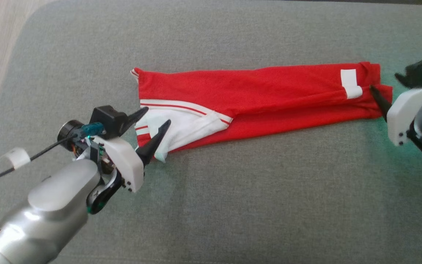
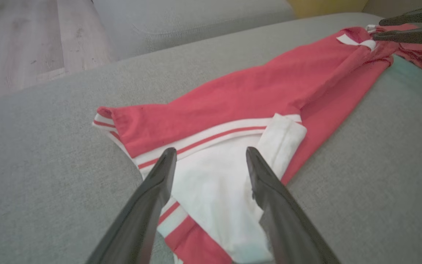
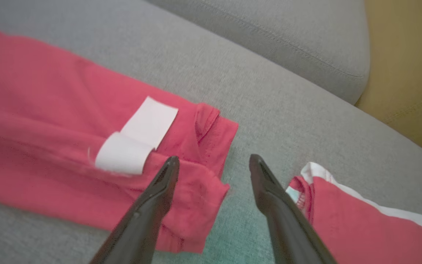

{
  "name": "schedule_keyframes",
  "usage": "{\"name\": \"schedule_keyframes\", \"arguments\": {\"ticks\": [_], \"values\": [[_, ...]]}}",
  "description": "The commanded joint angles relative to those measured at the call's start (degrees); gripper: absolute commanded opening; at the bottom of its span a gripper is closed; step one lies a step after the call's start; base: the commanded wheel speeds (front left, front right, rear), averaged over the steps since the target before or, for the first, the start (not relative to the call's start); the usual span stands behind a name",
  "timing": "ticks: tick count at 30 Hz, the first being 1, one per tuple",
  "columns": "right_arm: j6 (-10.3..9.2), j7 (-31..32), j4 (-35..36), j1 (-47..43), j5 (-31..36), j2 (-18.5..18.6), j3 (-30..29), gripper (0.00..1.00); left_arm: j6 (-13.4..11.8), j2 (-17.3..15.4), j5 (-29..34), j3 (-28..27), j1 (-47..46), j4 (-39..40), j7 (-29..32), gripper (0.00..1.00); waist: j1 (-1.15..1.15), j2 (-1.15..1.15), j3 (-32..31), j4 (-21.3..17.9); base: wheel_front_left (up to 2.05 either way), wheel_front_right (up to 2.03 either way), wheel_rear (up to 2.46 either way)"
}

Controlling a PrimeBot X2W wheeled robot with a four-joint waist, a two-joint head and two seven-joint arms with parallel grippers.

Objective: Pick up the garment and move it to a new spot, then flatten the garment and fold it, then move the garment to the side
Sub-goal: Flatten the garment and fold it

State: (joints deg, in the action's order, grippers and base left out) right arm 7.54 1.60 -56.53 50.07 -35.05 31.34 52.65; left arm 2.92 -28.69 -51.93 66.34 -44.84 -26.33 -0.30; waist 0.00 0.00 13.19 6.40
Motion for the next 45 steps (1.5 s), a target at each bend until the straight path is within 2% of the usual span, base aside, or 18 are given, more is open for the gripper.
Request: {"name": "schedule_keyframes", "arguments": {"ticks": [1, 4, 7, 9, 12, 13, 15, 18, 22, 25, 28, 31, 33, 37, 45], "values": [[-0.05, -1.74, 0.46, 1.65, -1.74, 0.33, -1.34, 1.00, -0.79, -1.04, -0.39, -3.60, -1.56, 0.06, -2.01, 1.00, 0.00, 0.00, -0.57, -0.25, 0.00, 0.00, 0.00], [-0.05, -6.21, -0.14, 3.08, -4.08, -1.08, -4.70, 1.00, -2.98, 0.39, -1.18, -6.73, -1.64, -1.08, -7.51, 1.00, 0.00, 0.00, -1.70, -0.64, 0.00, 0.00, 0.00], [-0.05, -12.59, -1.58, 4.33, -5.84, -4.19, -9.32, 1.00, -6.77, 0.97, 0.35, -10.47, -1.73, -2.10, -13.43, 1.00, 0.00, 0.00, -2.96, -1.25, 0.00, 0.00, 0.00], [-0.05, -15.17, -2.26, 4.65, -5.67, -6.56, -11.73, 1.00, -8.85, 1.97, 0.85, -14.27, -0.62, -1.43, -14.51, 1.00, 0.00, 0.00, -3.57, -1.57, 0.00, 0.00, 0.00], [-0.05, -16.45, -1.81, 3.99, -4.26, -10.18, -15.25, 1.00, -12.12, 3.50, 5.36, -23.90, 2.68, 4.11, -14.65, 1.00, 0.00, 0.00, -4.09, -1.99, 0.00, 0.00, 0.00], [-0.05, -16.45, -1.81, 3.99, -4.26, -10.18, -15.25, 1.00, -12.12, 3.50, 5.36, -23.90, 2.68, 4.11, -14.65, 1.00, 0.00, 0.00, -4.09, -1.99, 0.00, 0.00, 0.00], [-0.05, -16.54, 1.52, 2.89, -3.00, -12.03, -20.33, 1.00, -13.50, 4.97, 8.75, -30.48, 7.01, 8.06, -14.67, 1.00, 0.00, 0.00, -4.23, -2.29, 0.00, 0.00, 0.00], [-0.05, -16.57, 8.31, -2.68, 1.51, -15.04, -29.40, 1.00, -14.03, 7.52, 14.28, -37.57, 13.90, 12.53, -14.68, 1.00, 0.00, 0.00, -4.70, -2.55, 0.00, 0.00, 0.00], [-0.05, -16.58, 18.53, -13.89, 10.85, -20.94, -39.71, 1.00, -12.95, 11.15, 19.75, -44.01, 21.95, 15.28, -14.68, 1.00, 0.00, 0.00, -5.29, -2.87, 0.00, 0.00, 0.00], [-0.05, -16.59, 24.91, -21.90, 16.63, -25.50, -45.08, 1.00, -11.62, 13.60, 22.91, -47.76, 26.67, 16.01, -14.69, 1.00, 0.00, 0.00, -5.53, -3.31, 0.00, 0.00, 0.00], [-0.05, -16.59, 30.20, -29.37, 20.85, -28.05, -47.20, 1.00, -9.41, 16.69, 26.15, -52.19, 31.45, 16.52, -14.69, 1.00, 0.00, 0.00, -5.45, -4.10, 0.00, 0.00, 0.00], [-0.05, -16.59, 32.15, -32.12, 21.21, -28.39, -46.64, 1.00, -7.70, 18.62, 28.35, -54.92, 33.23, 16.52, -14.69, 1.00, 0.00, 0.00, -5.18, -4.38, 0.00, 0.00, 0.00], [-0.05, -16.59, 32.91, -32.80, 20.68, -28.42, -45.89, 1.00, -6.64, 19.84, 29.63, -56.25, 33.77, 16.46, -14.69, 1.00, 0.00, 0.00, -4.89, -4.41, 0.00, 0.00, 0.00], [-0.05, -16.59, 31.85, -31.49, 22.53, -28.44, -48.05, 1.00, -4.38, 21.56, 31.70, -57.87, 33.36, 16.03, -14.69, 1.00, 0.00, 0.00, -3.68, -4.19, 0.00, 0.00, 0.00], [-0.05, -13.64, 21.59, -22.99, 28.44, -28.45, -60.17, 1.00, -0.79, 23.97, 34.47, -59.78, 31.07, 14.32, -14.69, 1.00, 0.00, 0.00, 0.05, -2.28, 0.00, 0.00, 0.00]]}}
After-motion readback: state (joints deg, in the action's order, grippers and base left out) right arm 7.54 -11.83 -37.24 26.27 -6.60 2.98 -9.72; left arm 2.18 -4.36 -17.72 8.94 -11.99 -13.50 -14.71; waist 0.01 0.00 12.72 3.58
